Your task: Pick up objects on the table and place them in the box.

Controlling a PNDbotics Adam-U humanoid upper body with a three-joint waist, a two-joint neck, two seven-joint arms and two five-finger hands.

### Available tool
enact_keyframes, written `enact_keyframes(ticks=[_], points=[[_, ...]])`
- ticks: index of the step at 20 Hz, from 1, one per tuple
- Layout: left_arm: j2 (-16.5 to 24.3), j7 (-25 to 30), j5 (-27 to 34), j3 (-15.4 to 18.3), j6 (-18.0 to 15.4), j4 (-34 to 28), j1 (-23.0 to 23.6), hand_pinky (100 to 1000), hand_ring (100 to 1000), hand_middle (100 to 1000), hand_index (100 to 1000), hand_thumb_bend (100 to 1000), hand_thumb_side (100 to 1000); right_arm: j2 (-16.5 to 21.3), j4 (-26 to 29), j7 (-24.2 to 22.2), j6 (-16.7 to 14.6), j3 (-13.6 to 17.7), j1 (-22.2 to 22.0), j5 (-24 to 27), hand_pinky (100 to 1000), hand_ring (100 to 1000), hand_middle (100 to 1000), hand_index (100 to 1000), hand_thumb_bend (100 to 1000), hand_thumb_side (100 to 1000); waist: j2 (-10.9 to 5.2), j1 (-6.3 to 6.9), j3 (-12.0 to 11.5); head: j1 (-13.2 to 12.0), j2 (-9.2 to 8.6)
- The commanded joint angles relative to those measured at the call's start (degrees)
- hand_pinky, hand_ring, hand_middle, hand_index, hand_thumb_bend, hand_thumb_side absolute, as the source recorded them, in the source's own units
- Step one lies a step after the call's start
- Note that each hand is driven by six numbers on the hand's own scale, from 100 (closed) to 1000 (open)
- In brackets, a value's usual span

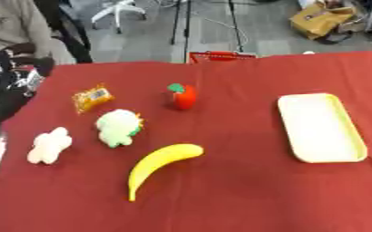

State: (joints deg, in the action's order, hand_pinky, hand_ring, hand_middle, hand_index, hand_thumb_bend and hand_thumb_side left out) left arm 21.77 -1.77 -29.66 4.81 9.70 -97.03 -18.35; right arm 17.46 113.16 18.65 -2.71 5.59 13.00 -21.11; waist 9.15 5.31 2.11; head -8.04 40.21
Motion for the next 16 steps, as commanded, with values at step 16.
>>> enact_keyframes(ticks=[16], points=[[6.0, 32.3, -35.7, 3.4, 9.7, 0.6, 6.1, 803, 833, 831, 879, 861, 522, 0.9, 1.4, -0.2, 0.1, 0.1, 0.1, 0.0, 594, 619, 613, 736, 250, 665, -2.05, 1.03, 0.0, 0.3, -1.15]])
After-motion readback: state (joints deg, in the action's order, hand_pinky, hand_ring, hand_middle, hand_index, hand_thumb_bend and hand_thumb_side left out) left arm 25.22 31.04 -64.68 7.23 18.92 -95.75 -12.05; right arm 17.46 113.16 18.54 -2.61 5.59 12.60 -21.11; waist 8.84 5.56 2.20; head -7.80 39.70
